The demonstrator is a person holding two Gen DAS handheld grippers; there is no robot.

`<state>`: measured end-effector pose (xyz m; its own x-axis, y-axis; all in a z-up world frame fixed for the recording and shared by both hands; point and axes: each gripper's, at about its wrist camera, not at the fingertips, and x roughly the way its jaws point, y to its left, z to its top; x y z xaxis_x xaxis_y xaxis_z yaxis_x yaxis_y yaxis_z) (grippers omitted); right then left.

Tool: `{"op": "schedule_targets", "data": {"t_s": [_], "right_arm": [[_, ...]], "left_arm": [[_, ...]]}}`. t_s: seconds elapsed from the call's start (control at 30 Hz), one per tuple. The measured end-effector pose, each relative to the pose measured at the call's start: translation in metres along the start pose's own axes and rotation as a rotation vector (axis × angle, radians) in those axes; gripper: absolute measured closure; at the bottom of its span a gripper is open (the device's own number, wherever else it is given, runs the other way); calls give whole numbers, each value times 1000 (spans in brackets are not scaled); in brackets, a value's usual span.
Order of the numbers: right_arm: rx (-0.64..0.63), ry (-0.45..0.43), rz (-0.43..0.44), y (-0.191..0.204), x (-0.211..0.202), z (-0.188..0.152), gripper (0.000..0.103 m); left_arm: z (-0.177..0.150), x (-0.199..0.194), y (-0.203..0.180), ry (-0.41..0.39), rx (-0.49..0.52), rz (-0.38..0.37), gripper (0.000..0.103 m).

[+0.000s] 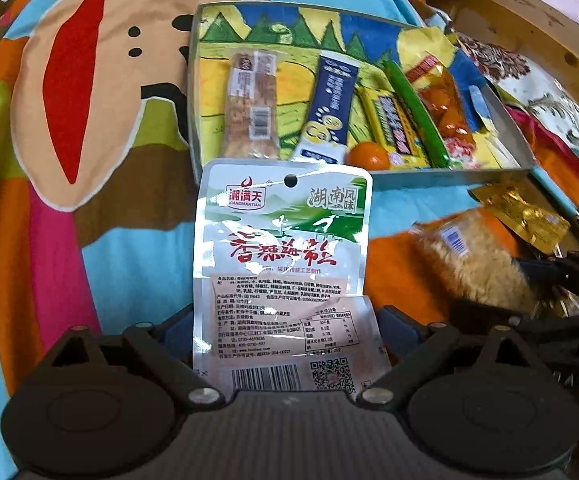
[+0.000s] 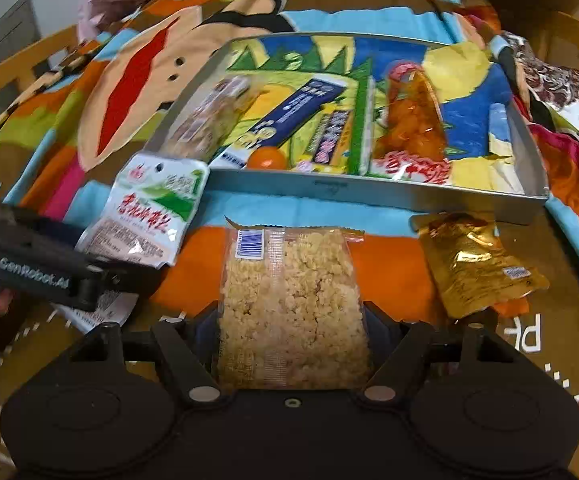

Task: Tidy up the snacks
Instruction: 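Lift the kelp packet while the right tool lifts the rice-crispy bag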

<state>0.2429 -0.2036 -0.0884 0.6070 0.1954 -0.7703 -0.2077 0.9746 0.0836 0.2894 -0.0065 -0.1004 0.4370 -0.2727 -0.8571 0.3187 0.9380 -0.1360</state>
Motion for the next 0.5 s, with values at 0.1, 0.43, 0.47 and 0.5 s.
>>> {"op": "schedule_targets", "data": {"t_s": [0.1, 0.43, 0.47, 0.5], "right_arm": [[-30, 4, -22, 3, 3, -1, 20], [2, 17, -12, -5, 11, -3, 27], [12, 15, -2, -5, 9, -3, 28], [17, 13, -5, -4, 8, -3, 28]], "left_arm": [[-1, 3, -4, 7, 21, 19, 6], [-1, 15, -10, 13, 87, 67, 2], [-1, 14, -10, 11, 84, 65, 3], [-1, 13, -9, 10, 80, 61, 3]]}}
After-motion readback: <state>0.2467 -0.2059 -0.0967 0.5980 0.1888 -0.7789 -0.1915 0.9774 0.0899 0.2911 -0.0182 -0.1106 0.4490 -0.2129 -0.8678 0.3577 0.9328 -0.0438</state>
